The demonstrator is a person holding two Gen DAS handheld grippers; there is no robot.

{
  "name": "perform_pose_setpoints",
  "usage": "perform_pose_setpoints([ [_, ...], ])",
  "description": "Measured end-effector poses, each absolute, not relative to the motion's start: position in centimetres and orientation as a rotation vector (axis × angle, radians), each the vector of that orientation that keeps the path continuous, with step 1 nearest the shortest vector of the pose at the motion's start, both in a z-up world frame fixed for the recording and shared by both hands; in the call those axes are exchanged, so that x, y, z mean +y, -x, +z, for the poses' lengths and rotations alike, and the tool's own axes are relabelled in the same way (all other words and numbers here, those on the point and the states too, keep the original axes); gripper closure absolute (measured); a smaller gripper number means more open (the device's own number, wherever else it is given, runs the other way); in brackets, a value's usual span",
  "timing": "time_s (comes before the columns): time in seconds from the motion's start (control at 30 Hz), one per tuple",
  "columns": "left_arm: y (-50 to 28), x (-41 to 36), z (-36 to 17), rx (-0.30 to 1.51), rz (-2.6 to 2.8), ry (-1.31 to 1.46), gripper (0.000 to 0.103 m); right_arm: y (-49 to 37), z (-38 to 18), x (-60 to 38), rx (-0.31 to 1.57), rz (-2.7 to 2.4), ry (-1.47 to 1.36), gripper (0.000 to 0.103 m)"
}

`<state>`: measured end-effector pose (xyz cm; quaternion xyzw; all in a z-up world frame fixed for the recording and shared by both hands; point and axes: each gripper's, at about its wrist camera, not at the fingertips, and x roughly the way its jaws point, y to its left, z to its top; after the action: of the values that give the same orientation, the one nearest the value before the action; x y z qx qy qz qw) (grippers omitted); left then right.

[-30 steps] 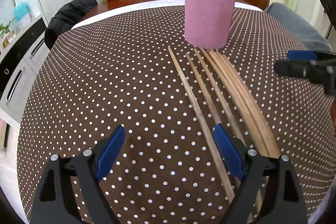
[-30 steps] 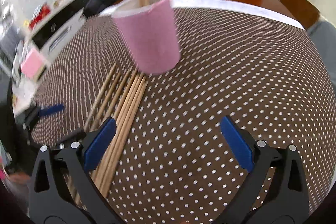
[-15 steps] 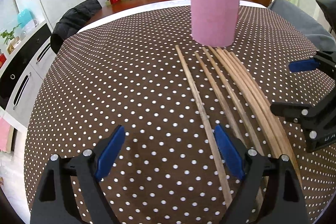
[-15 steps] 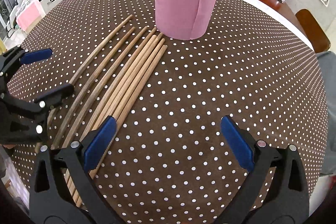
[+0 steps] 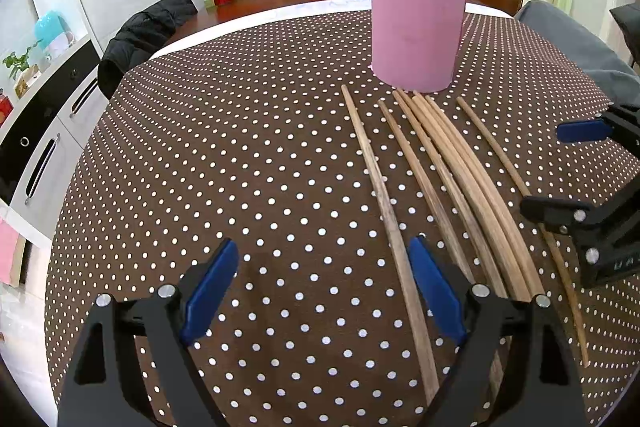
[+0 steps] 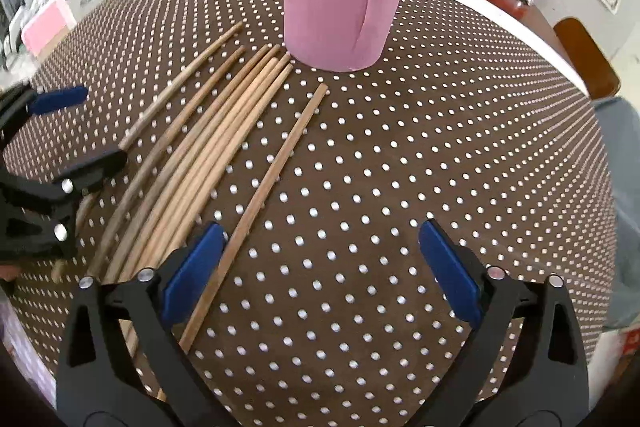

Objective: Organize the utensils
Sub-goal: 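Close the right tool on a chopstick while the left tool grasps another and lifts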

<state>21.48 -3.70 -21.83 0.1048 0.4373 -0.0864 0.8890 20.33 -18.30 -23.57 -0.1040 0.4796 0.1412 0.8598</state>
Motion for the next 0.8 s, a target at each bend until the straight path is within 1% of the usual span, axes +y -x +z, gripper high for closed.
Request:
perform_pose_setpoints([
  [0.13,-22.5,-3.6,-21.8,0.921,-0.179,-0.199,0.018,-20.7,-23.4,-17.7,0.982,0.298,0.175,0.018],
  [0.23,-23.6,-4.2,-21.6,0.932,-0.164,-0.248,0.018,-20.8,-23.1,-17.5,0.960,0.278,0.159,0.032],
  [0.3,-24.6,-4.6,-21.5,0.937,-0.168,-0.272,0.018,-20.8,-22.9,-17.5,0.952,0.273,0.150,0.045],
  [0.37,-25.1,-4.7,-21.6,0.946,-0.178,-0.274,0.018,-21.0,-22.7,-17.4,0.947,0.279,0.157,0.052],
  [0.4,-25.3,-4.9,-21.5,0.948,-0.195,-0.281,0.020,-20.9,-22.7,-17.2,0.945,0.286,0.161,0.057],
  [0.43,-25.3,-5.0,-21.5,0.951,-0.220,-0.277,0.030,-20.8,-22.7,-17.3,0.943,0.296,0.165,0.060],
  [0.47,-25.3,-5.0,-21.4,0.965,-0.259,-0.259,0.042,-20.9,-22.6,-17.4,0.941,0.303,0.170,0.069],
  [0.5,-25.3,-5.0,-21.3,0.977,-0.290,-0.246,0.050,-20.7,-22.5,-17.3,0.940,0.318,0.176,0.079],
  [0.57,-25.3,-5.5,-21.2,0.991,-0.334,-0.245,0.075,-20.4,-22.6,-17.2,0.942,0.342,0.177,0.091],
  [0.6,-25.1,-5.8,-21.1,0.996,-0.349,-0.253,0.081,-20.4,-22.6,-17.3,0.943,0.360,0.169,0.094],
  [0.63,-25.0,-6.1,-21.1,0.997,-0.353,-0.261,0.090,-20.4,-22.6,-17.6,0.951,0.402,0.143,0.095],
  [0.67,-24.9,-6.3,-21.1,0.996,-0.352,-0.268,0.091,-20.5,-22.6,-17.8,0.956,0.423,0.129,0.095],
  [0.8,-25.0,-6.5,-21.2,1.004,-0.335,-0.268,0.090,-20.5,-22.7,-17.9,0.954,0.410,0.123,0.095],
])
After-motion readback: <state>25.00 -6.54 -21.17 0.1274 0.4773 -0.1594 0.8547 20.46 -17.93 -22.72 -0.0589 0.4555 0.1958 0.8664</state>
